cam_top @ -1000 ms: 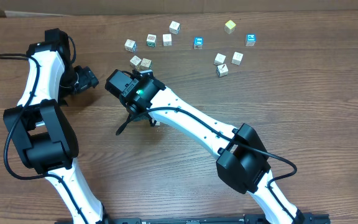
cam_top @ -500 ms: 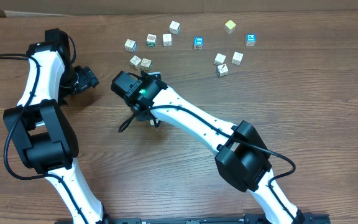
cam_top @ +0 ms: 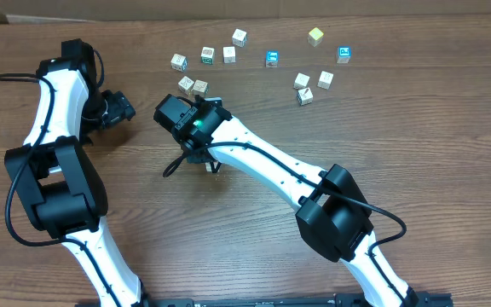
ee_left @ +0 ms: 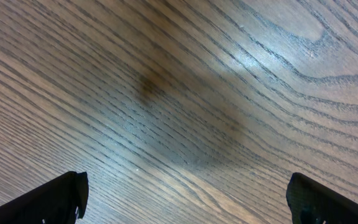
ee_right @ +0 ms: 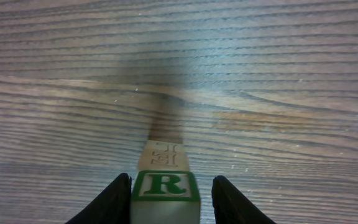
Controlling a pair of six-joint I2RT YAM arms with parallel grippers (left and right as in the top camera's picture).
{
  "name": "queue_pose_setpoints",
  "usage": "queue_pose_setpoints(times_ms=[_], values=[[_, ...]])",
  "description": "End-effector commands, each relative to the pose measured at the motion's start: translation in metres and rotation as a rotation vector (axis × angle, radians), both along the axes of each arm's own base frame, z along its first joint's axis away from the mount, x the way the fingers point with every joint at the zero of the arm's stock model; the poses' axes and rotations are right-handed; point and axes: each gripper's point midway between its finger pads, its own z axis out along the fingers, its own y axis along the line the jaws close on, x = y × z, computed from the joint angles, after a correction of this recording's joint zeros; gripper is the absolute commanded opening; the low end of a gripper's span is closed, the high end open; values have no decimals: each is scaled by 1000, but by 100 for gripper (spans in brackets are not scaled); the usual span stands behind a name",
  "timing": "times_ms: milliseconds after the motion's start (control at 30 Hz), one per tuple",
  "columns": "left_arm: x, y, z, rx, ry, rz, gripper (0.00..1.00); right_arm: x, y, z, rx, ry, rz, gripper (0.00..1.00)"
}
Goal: Form a tower
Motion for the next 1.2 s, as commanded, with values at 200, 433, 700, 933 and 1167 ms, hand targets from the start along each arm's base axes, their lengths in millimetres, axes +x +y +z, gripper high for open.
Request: queue_pose_setpoints(times_ms=[200, 433, 700, 933, 1167], values=[[1, -2, -4, 3, 11, -18, 100, -3, 4, -2, 23, 18, -5, 39], [1, -2, -4, 3, 11, -18, 99, -8, 8, -4, 46, 50, 2, 36], [1, -2, -4, 3, 11, -18, 100, -9, 8, -4, 50, 54, -7, 36], [1, -2, -4, 3, 11, -18, 100, -9, 7, -4, 55, 53, -45, 35], [1, -2, -4, 3, 11, -18, 100, -5, 6, -3, 52, 32, -74, 35]])
